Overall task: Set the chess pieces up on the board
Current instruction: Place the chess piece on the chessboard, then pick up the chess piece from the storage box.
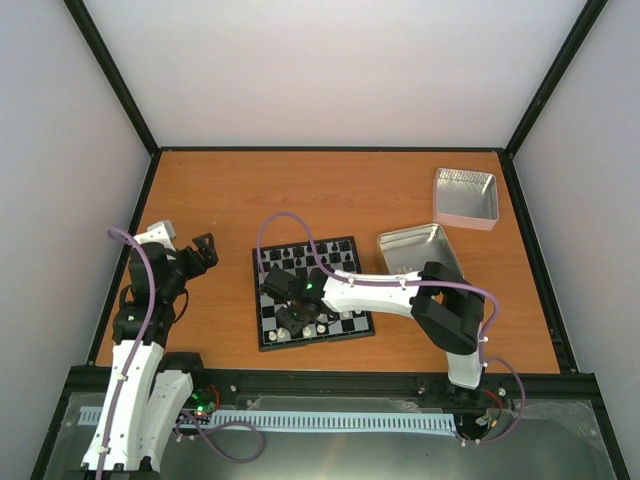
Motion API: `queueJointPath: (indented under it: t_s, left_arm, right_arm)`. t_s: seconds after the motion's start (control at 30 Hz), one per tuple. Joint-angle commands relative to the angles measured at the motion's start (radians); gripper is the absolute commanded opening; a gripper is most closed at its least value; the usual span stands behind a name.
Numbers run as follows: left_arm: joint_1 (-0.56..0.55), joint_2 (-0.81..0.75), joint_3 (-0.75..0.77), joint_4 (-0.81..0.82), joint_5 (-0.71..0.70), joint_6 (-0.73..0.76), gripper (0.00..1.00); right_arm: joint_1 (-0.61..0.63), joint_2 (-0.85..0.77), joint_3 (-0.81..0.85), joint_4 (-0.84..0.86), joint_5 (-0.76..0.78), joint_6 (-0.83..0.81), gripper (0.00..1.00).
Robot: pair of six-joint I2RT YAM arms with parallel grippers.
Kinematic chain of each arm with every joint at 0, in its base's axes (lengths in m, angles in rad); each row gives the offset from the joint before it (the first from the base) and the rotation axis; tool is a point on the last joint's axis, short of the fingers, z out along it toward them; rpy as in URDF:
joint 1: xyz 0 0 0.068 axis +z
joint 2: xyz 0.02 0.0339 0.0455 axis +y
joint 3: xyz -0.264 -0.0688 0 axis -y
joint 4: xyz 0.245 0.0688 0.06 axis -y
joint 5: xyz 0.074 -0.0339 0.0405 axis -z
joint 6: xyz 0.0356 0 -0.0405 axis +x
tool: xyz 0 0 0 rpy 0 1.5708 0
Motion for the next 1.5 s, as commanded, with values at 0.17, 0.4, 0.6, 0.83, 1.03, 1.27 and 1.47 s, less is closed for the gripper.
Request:
queueJointPath:
  t_s: [0.17,0.4,0.6,0.83,1.03,1.27,1.47]
  left_arm:
    - [-0.004,-0.002,0.034,0.014,0.001,0.017,1.00]
    - [-0.004,-0.006,0.035,0.014,0.000,0.017,1.00]
    - [-0.003,-0.002,0.034,0.015,0.005,0.019,1.00]
    - [-0.004,0.000,0.033,0.018,0.007,0.019,1.00]
    - [-0.004,0.003,0.034,0.016,0.006,0.019,1.00]
    - [-0.004,-0.002,0.034,0.015,0.003,0.019,1.00]
    - [-0.004,0.003,0.035,0.015,0.001,0.019,1.00]
  right_arm:
    - [-0.007,-0.096,0.042,0.003,0.084,0.022,0.29]
    - [-0.138,-0.235,-0.073,0.044,0.198,0.112,0.31]
    - [-0.401,-0.397,-0.231,0.026,0.272,0.179,0.30]
    - [-0.666,-0.498,-0.363,0.010,0.265,0.181,0.28]
    - [-0.777,-0.464,-0.407,0.043,0.168,0.136,0.23]
    - [-0.790,-0.385,-0.405,0.064,0.148,0.106,0.17]
    - [-0.793,-0.340,-0.402,0.074,0.116,0.081,0.17]
